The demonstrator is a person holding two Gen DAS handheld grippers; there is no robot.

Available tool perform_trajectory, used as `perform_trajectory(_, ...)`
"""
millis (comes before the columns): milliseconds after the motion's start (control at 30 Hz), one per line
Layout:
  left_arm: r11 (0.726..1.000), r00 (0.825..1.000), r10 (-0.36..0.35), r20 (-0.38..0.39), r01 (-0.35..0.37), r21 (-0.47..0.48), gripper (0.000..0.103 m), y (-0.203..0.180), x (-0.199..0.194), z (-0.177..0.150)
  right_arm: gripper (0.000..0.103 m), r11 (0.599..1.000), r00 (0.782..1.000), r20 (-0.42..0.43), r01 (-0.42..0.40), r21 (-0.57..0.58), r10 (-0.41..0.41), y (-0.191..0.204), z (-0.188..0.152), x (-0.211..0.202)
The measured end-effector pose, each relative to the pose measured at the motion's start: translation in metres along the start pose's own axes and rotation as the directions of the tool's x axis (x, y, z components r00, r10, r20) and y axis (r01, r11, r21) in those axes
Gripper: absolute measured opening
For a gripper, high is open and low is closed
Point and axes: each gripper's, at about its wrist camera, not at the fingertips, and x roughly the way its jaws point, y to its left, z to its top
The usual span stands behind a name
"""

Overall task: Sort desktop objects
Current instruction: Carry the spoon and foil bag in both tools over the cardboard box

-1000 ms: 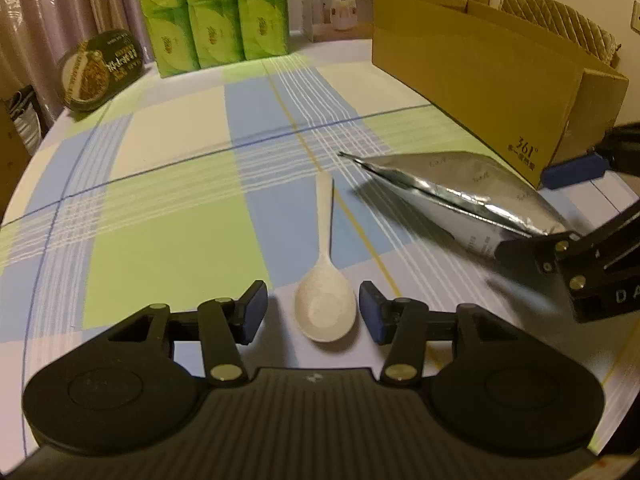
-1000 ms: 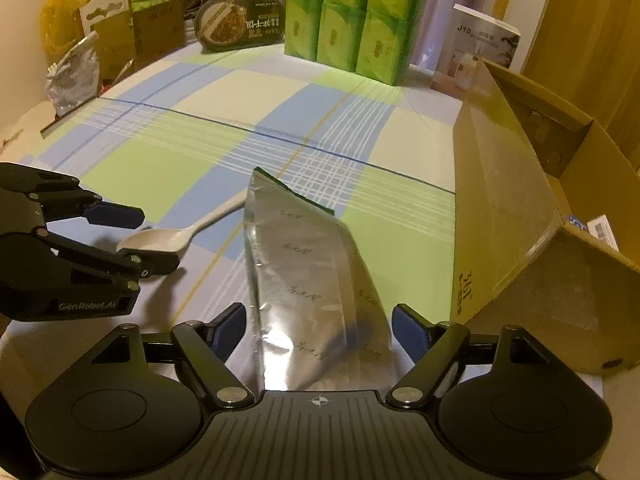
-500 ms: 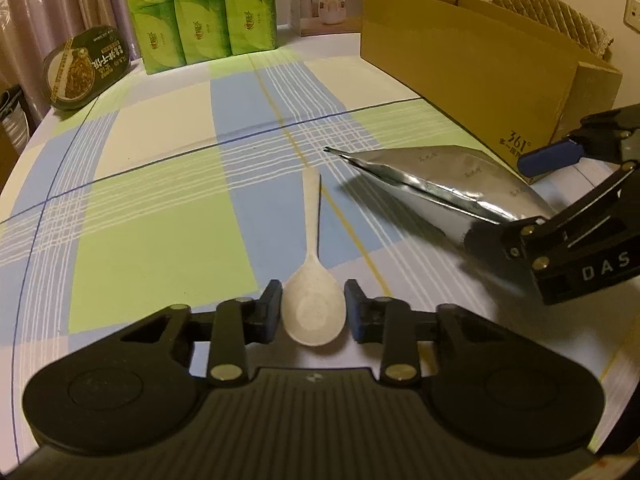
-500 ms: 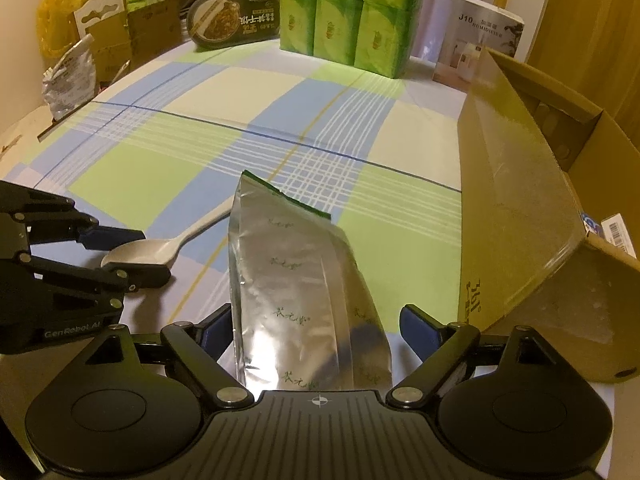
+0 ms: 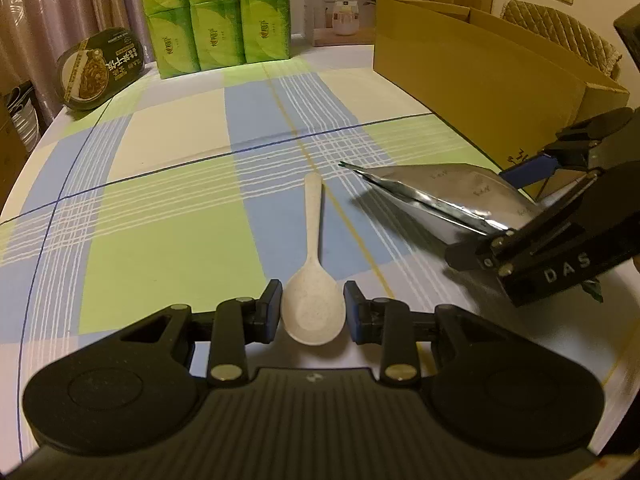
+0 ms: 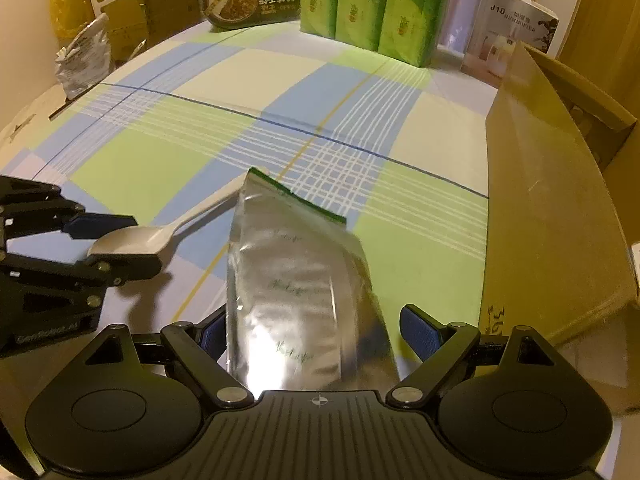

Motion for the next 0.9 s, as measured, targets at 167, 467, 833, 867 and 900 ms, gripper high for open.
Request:
perform_trajectory(167,1.0,1.0,-0.001,0.002,0.001,-0.013,0.028,0.003,0.0,0.0,0.07,1.0,0.999,-0.038,-0.018,0.003,0.019,-0.002,0.004,0.007)
perform_trajectory(467,1.0,1.0,0.006,0.02,-0.005,-0.03,0.028,0.003,-0.002,0.001,0.053,1.0,1.0,-0.014,0.011,0.001,-0.011,0.006,-0.002,-0.004)
perform_trajectory(833,1.0,0.998,0.005,0.062,-0.004,-0.016,0.028,-0.002,-0.019,0.008,0.052,0.997,0.998,0.034,0.042,0.067,-0.044,0.005,-0.015,-0.045)
perform_trajectory(867,1.0,0.998,0.006,0.065,-0.005,-0.02,0.028,-0.002,-0.022,0.008,0.052,0.997,0.998,0.038,0.042,0.07,-0.045,0.005,-0.015,-0.049)
perform_trajectory(900,1.0,0.998,0.008,0.068,-0.007,-0.026,0.028,-0.003,-0.024,0.008,0.052,0.996,0.998,0.043,0.041,0.075,-0.044,0.005,-0.016,-0.053)
